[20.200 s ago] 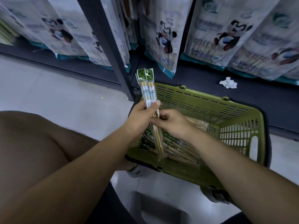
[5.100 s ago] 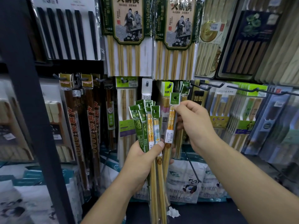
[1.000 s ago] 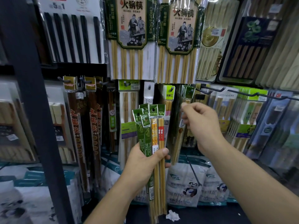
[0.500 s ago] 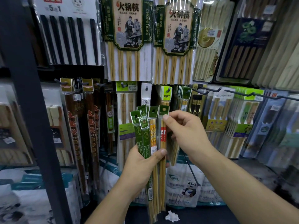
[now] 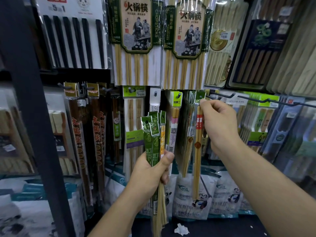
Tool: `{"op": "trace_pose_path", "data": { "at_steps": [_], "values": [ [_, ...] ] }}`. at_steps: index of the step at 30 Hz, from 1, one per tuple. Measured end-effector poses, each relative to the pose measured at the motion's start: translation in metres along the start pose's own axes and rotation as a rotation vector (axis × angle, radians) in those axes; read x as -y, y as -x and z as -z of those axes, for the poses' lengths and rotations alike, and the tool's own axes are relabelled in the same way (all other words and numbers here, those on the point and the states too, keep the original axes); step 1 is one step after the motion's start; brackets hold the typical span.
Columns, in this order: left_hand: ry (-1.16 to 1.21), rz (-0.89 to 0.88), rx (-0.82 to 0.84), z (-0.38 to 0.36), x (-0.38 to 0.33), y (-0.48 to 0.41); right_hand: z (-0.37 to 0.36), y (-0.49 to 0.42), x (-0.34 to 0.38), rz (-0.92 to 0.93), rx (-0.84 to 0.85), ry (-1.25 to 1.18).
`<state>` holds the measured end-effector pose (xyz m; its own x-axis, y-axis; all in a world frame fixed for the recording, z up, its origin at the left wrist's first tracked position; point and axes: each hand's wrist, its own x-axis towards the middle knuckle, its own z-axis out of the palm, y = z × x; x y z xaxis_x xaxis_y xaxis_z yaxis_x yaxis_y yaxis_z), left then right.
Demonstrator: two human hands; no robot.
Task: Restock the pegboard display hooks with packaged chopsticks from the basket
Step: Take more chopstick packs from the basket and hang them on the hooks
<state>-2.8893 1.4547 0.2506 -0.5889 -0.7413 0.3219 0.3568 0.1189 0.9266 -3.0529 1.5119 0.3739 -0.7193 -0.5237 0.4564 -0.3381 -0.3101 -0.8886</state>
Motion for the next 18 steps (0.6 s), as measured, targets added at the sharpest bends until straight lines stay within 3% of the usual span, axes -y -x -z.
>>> {"op": "trace_pose_path", "data": {
  "at_steps": [11,18],
  "values": [
    [0.175,0.044,-0.020,0.000,-0.002,0.001,-0.002,-0.008,-0.009,-0.031,0.000,0.040],
    [0.160,0.015,-0.038,0.002,-0.002,0.000,-0.001,0.000,-0.019,-0.020,-0.068,0.047]
  ]
}}
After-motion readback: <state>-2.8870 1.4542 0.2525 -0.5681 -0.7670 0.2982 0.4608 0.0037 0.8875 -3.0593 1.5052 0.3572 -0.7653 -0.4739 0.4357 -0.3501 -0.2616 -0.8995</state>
